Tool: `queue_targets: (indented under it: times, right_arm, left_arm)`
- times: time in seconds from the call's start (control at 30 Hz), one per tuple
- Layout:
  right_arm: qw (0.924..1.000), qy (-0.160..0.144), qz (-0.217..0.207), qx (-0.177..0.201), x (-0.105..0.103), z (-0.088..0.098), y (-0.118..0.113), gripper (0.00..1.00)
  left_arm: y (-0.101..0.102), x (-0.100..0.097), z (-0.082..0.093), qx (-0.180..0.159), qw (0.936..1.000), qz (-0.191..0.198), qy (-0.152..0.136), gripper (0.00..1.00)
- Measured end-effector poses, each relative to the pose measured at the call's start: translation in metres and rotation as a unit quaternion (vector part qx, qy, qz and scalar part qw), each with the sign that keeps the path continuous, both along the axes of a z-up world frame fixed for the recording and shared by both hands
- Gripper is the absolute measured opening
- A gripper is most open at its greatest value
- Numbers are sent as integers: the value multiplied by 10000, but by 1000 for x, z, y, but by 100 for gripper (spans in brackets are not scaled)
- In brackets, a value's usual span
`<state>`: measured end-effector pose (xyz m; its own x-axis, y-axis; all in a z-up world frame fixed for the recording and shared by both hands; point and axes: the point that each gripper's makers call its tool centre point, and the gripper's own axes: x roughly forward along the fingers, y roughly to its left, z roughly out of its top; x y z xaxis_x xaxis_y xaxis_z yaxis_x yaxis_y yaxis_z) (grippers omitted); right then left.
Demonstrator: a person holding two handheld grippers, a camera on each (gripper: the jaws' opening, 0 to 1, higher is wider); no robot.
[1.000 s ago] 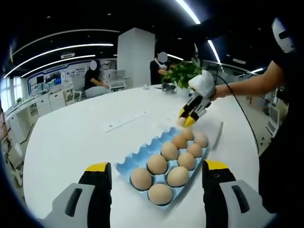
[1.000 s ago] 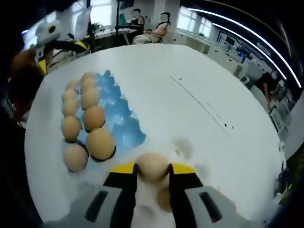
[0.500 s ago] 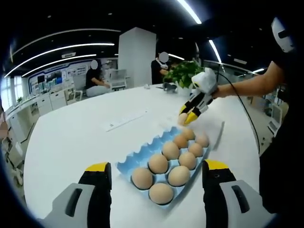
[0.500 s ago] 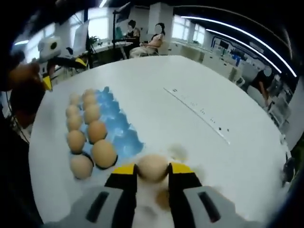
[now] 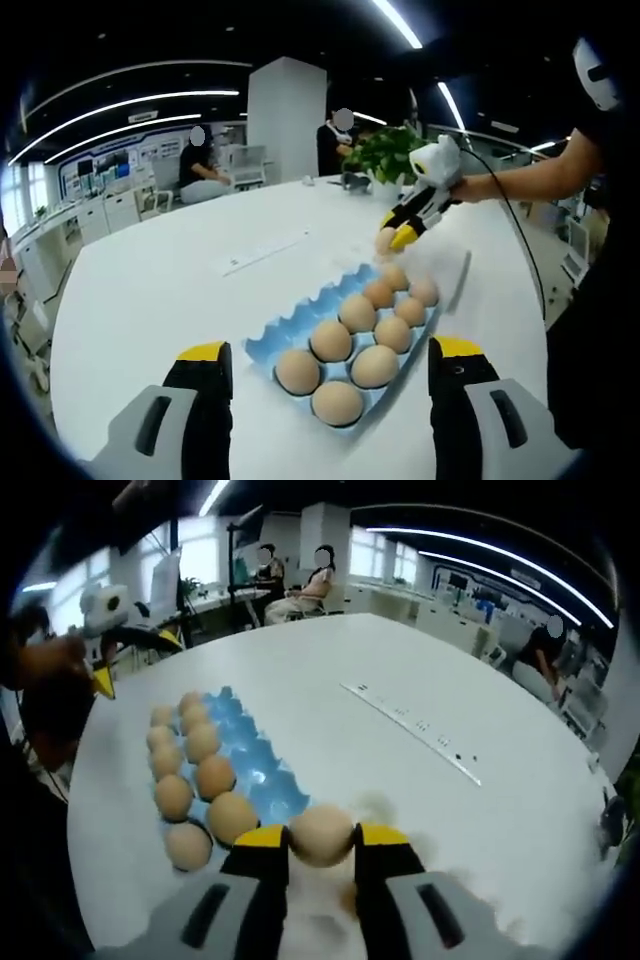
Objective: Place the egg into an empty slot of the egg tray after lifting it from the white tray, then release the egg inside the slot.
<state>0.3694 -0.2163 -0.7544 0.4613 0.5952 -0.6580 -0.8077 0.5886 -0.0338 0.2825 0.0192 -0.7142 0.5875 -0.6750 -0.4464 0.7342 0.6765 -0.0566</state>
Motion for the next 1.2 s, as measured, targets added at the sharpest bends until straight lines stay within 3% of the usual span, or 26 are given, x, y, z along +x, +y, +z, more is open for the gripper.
queue_targets:
  times: [0.43,1.2]
  right_arm:
    - [9995,-1,229,206,-3,9,36,24]
    - [9937,83,941,604,-10,11,152,24]
  left_arm:
    - [0,2,-2,-33,10000,-83,16,81]
    - [11,5,-2,-99,9997,-231,19,80]
